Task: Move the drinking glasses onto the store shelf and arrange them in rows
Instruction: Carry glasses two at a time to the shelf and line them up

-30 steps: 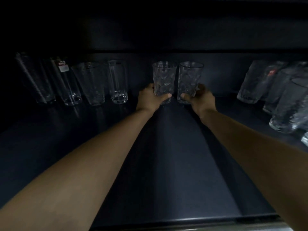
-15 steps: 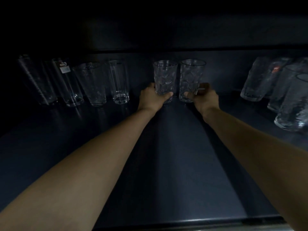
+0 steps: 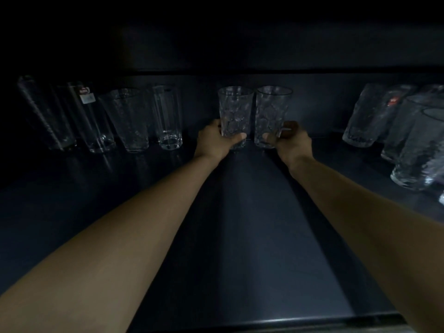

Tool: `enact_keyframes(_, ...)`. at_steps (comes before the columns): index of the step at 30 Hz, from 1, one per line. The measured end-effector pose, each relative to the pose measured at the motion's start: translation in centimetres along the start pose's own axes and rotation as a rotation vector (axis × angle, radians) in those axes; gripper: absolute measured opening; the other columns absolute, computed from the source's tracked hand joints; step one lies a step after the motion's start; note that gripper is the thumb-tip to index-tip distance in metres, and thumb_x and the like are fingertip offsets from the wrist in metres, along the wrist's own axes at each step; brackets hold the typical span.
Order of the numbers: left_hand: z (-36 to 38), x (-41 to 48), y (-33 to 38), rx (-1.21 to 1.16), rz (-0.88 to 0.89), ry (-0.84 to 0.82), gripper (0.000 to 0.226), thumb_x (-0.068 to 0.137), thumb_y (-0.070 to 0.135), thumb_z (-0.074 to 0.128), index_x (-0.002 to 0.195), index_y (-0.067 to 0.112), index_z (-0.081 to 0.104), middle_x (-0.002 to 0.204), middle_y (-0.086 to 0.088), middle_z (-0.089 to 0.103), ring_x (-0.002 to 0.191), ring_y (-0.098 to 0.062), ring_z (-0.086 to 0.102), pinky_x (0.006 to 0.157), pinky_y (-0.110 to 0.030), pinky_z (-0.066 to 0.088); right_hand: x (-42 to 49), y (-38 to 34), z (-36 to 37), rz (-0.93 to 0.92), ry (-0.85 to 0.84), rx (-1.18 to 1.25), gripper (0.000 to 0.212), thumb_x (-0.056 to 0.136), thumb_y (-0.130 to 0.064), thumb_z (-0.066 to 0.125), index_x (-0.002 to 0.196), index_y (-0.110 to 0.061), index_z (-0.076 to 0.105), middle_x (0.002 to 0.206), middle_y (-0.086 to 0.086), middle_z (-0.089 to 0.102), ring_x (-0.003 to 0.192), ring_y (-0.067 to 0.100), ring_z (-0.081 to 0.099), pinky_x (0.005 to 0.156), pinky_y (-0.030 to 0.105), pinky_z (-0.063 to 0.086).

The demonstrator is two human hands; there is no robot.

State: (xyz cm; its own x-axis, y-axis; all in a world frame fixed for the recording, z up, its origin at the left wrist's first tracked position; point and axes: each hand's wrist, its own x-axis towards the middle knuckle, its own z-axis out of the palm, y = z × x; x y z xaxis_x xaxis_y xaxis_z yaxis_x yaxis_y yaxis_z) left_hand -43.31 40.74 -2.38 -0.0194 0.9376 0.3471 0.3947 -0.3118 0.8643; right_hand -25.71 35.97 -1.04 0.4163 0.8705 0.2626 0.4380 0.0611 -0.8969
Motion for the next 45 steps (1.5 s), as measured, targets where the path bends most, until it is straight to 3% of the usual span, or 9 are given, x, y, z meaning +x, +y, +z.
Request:
enact_keyframes(9, -1.2, -2.4, 1.5, 0.056, -0.025, 0.026, 0.066, 0.075, 0.042, 0.082, 0.127, 0.011, 0.054, 0.117, -0.001, 0.068, 0.104, -0.016, 0.065, 0.085, -0.026, 0.052, -1.8, -0.9, -0.6, 0.018, 0.011, 0.077, 0.045, 0.082, -0.028, 0.078, 0.116, -0.019, 0.051, 0.114, -0.004, 0.06, 0.104, 0.012, 0.056, 0.084, 0.02, 0.042)
enact_keyframes(13, -3.0, -5.6, 2.1, 0.198, 0.04, 0.083, 0.042, 0.095, 0.046, 0.057, 0.118, 0.012, 0.056, 0.11, -0.006, 0.068, 0.099, -0.023, 0.065, 0.085, -0.035, 0.054, -5.0, -1.8, -1.1, -0.037, 0.055, 0.083, 0.016, 0.091, -0.029, 0.064, 0.097, -0.015, 0.059, 0.093, -0.001, 0.064, 0.091, 0.016, 0.061, 0.074, 0.023, 0.045)
enact_keyframes(18, -9.0, -7.8, 0.5, 0.255, 0.057, 0.233, 0.028, 0.099, 0.038, 0.051, 0.105, 0.011, 0.059, 0.099, -0.006, 0.066, 0.088, -0.024, 0.064, 0.074, -0.033, 0.052, -9.9, -4.2, 2.2, -0.181, -0.114, 0.039, 0.024, 0.089, -0.039, 0.067, 0.079, -0.017, 0.062, 0.072, -0.004, 0.066, 0.071, 0.012, 0.062, 0.068, 0.024, 0.049)
enact_keyframes(21, -13.1, -7.4, -1.6, 0.209, -0.058, 0.404, 0.03, 0.092, 0.035, 0.063, 0.108, 0.01, 0.058, 0.107, -0.01, 0.064, 0.095, -0.027, 0.064, 0.083, -0.036, 0.054, -11.5, -5.6, 6.1, -0.184, -0.215, 0.059, 0.022, 0.087, -0.042, 0.069, 0.089, -0.02, 0.063, 0.081, -0.004, 0.068, 0.078, 0.011, 0.064, 0.071, 0.019, 0.048)
enact_keyframes(25, -15.5, -6.2, -3.3, 0.074, -0.244, 0.518, 0.052, 0.082, 0.034, 0.076, 0.118, 0.007, 0.049, 0.121, -0.012, 0.057, 0.109, -0.027, 0.059, 0.092, -0.035, 0.052, -11.9, -7.5, 10.7, -0.137, -0.24, 0.089, 0.043, 0.085, -0.042, 0.072, 0.116, -0.015, 0.059, 0.099, -0.005, 0.064, 0.098, 0.012, 0.061, 0.079, 0.016, 0.042)
enact_keyframes(28, -15.8, -5.2, -3.8, 0.021, -0.242, 0.498, 0.069, 0.079, 0.033, 0.08, 0.131, 0.007, 0.042, 0.134, -0.012, 0.049, 0.118, -0.027, 0.056, 0.099, -0.038, 0.05, -11.0, -8.4, 13.3, -0.141, -0.2, 0.074, 0.038, 0.085, -0.038, 0.073, 0.109, -0.015, 0.054, 0.099, -0.003, 0.066, 0.103, 0.015, 0.062, 0.077, 0.014, 0.04)
enact_keyframes(32, -16.3, -3.6, -4.3, -0.016, -0.248, 0.443, 0.085, 0.08, 0.029, 0.08, 0.146, 0.004, 0.032, 0.145, -0.012, 0.044, 0.126, -0.025, 0.052, 0.099, -0.027, 0.046, -9.7, -9.3, 15.6, -0.086, -0.12, 0.074, 0.059, 0.084, -0.039, 0.074, 0.127, -0.008, 0.048, 0.127, 0.008, 0.062, 0.118, 0.023, 0.058, 0.09, 0.02, 0.041)
enact_keyframes(34, -16.5, -2.9, -4.8, -0.047, -0.23, 0.416, 0.089, 0.08, 0.028, 0.08, 0.149, 0.005, 0.029, 0.146, -0.013, 0.046, 0.128, -0.025, 0.052, 0.101, -0.027, 0.046, -9.2, -9.6, 16.4, -0.056, -0.126, 0.087, 0.064, 0.083, -0.038, 0.075, 0.132, -0.009, 0.045, 0.13, 0.008, 0.06, 0.12, 0.022, 0.057, 0.086, 0.017, 0.039)
enact_keyframes(45, -16.7, -1.4, -5.4, -0.112, -0.201, 0.405, 0.065, 0.083, 0.026, 0.077, 0.137, 0.011, 0.045, 0.129, -0.005, 0.062, 0.114, -0.021, 0.062, 0.085, -0.022, 0.048, -6.8, -9.8, 19.0, -0.079, -0.219, -0.011, 0.065, 0.084, -0.041, 0.074, 0.136, -0.013, 0.047, 0.132, 0.005, 0.061, 0.118, 0.022, 0.059, 0.087, 0.021, 0.045)
